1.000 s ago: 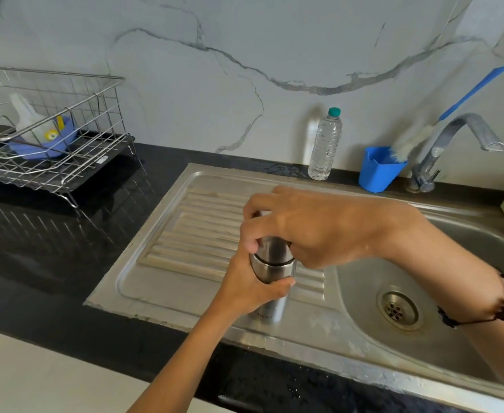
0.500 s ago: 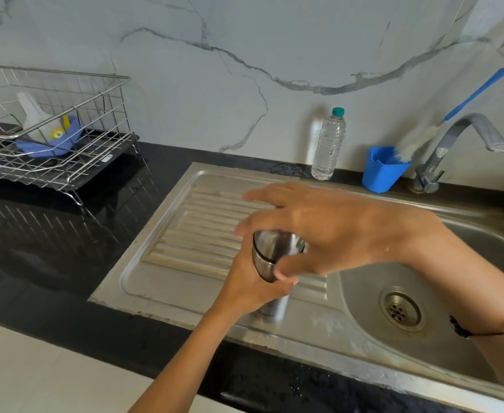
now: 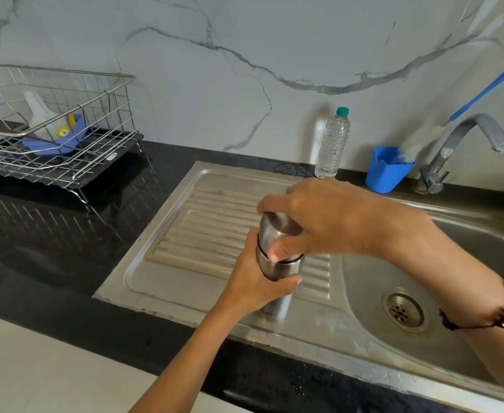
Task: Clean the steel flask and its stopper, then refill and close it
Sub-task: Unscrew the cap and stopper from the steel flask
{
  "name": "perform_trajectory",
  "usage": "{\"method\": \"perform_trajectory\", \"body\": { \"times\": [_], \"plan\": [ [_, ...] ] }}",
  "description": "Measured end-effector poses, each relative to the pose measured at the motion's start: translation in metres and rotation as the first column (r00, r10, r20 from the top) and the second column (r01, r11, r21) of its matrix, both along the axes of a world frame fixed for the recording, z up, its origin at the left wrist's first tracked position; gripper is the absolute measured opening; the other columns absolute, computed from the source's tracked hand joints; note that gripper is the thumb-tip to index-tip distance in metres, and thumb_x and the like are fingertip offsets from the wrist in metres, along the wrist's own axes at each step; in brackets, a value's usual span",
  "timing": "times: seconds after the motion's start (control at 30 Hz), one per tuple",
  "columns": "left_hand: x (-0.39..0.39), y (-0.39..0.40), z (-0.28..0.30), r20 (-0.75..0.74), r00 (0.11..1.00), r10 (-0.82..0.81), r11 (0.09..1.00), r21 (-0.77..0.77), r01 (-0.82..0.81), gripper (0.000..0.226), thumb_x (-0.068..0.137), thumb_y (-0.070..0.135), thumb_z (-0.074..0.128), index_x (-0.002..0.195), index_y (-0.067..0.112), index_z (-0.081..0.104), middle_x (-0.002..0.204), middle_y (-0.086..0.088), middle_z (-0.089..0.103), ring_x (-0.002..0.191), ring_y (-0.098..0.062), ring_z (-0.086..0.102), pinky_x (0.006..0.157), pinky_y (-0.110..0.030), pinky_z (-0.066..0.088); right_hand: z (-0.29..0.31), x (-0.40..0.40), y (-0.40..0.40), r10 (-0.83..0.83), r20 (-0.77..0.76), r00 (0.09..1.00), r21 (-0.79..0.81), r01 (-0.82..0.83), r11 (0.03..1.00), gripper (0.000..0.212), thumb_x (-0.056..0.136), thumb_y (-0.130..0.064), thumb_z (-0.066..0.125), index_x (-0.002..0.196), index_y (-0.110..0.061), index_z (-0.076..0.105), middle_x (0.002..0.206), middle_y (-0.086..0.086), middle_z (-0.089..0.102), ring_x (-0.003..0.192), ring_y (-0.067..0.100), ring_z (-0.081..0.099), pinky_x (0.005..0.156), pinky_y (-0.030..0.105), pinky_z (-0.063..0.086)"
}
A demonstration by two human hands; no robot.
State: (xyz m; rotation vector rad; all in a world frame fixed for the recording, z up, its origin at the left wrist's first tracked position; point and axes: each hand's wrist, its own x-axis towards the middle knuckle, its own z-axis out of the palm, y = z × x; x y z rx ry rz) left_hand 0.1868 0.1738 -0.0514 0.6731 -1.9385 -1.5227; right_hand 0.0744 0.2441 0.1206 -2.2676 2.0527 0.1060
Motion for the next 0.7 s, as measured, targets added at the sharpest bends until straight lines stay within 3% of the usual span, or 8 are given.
{"method": "perform_trajectory", "body": {
  "times": [0.07,0.17,0.27,0.33,0.5,0.63,0.7],
  "plan": [
    [0.000,-0.001,0.000,-0.009,1.000,-0.006,1.000,-0.016,0.006,0.076,0.055,0.035,0.079,0.120,0.038,0.040,0.110,-0.001,0.064,0.100,-0.013,0.064,0.083,-0.034,0.055,0.003,-0.003,0.000,0.053,0.030,0.998,0.011,-0.054,0.998,0.040,0.081,-0.049,0.056,0.117,-0.032,0.049,0.086,-0.009,0.055,0.077,0.009,0.050,0.064,0.026,0.042],
    [0.000,-0.002,0.000,-0.013,1.000,-0.007,1.000,-0.001,0.007,0.076,0.054,0.033,0.079,0.119,0.037,0.040,0.107,0.006,0.066,0.098,-0.014,0.065,0.083,-0.035,0.055,0.025,-0.012,0.006,0.070,0.180,0.981,0.034,-0.077,0.996,0.044,0.082,-0.034,0.065,0.123,-0.038,0.048,0.099,-0.008,0.058,0.089,0.005,0.051,0.074,0.022,0.044],
    [0.000,0.000,0.002,0.006,1.000,-0.011,1.000,0.008,0.011,0.074,0.053,0.035,0.078,0.117,0.034,0.041,0.102,0.021,0.065,0.094,-0.008,0.065,0.079,-0.025,0.052,0.046,-0.028,0.012,0.002,0.308,0.952,-0.028,0.007,1.000,0.048,0.078,-0.027,0.070,0.121,-0.039,0.052,0.101,-0.010,0.060,0.088,0.004,0.054,0.076,0.025,0.048],
    [0.000,0.001,0.003,0.005,1.000,-0.006,1.000,0.010,0.006,0.075,0.052,0.035,0.078,0.118,0.033,0.041,0.100,0.021,0.064,0.093,-0.008,0.065,0.078,-0.023,0.051,0.044,-0.042,0.007,-0.088,0.262,0.961,-0.036,0.101,0.994,0.050,0.078,-0.026,0.070,0.122,-0.040,0.051,0.101,-0.009,0.058,0.087,0.008,0.053,0.078,0.028,0.047],
    [0.001,0.003,0.004,-0.002,1.000,0.001,1.000,0.023,-0.001,0.076,0.051,0.036,0.076,0.118,0.033,0.041,0.097,0.023,0.065,0.090,-0.004,0.065,0.075,-0.017,0.050,-0.026,-0.078,-0.039,-0.261,0.129,0.957,0.083,0.252,0.964,0.049,0.080,-0.016,0.065,0.125,-0.028,0.050,0.101,-0.003,0.052,0.094,0.017,0.048,0.077,0.026,0.036],
    [0.001,0.004,0.007,-0.004,1.000,0.005,1.000,0.025,-0.005,0.075,0.051,0.036,0.076,0.117,0.034,0.041,0.097,0.019,0.066,0.090,-0.001,0.064,0.074,-0.014,0.049,-0.102,-0.105,-0.074,-0.354,0.089,0.931,0.195,0.332,0.923,0.049,0.081,-0.006,0.058,0.127,-0.021,0.051,0.120,0.008,0.056,0.105,0.025,0.051,0.078,0.029,0.040],
    [0.001,0.005,0.008,-0.002,1.000,0.003,1.000,0.023,-0.003,0.074,0.051,0.034,0.076,0.116,0.033,0.041,0.096,0.021,0.065,0.089,-0.001,0.064,0.073,-0.013,0.049,-0.127,-0.114,-0.083,-0.405,0.096,0.909,0.191,0.383,0.904,0.047,0.084,-0.004,0.052,0.129,-0.019,0.050,0.127,0.009,0.053,0.114,0.027,0.049,0.086,0.032,0.041]
  ]
}}
